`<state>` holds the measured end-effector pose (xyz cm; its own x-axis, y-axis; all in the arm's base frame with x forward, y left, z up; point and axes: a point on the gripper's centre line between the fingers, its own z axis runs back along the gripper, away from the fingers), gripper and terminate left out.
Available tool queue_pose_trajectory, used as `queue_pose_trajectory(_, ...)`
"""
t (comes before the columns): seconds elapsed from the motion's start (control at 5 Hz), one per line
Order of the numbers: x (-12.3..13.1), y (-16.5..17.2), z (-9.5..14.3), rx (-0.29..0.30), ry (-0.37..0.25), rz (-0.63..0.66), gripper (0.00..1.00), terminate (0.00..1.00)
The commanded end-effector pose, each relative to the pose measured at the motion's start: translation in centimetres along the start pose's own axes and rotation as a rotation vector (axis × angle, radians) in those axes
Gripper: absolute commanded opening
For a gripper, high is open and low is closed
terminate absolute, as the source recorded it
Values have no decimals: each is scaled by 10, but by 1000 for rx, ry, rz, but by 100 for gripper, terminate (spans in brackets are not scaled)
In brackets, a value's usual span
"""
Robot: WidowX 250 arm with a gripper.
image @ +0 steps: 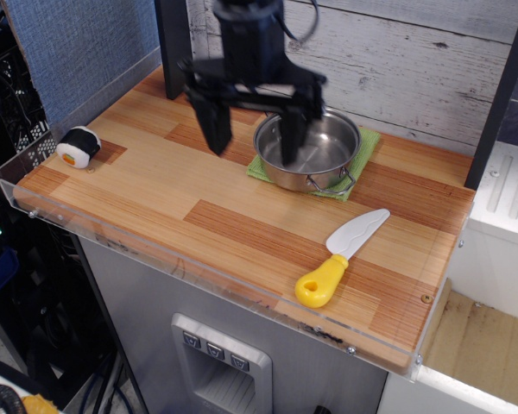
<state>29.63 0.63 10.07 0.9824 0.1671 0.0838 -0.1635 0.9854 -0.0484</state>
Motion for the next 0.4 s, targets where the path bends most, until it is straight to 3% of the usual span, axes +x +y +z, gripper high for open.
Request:
queue_pose_trajectory(0.0,-16,-18,-35,-16,-23,-249,100,0)
queue_pose_trajectory(0.2,-24,-31,-51,-25,-23,-320,100,0)
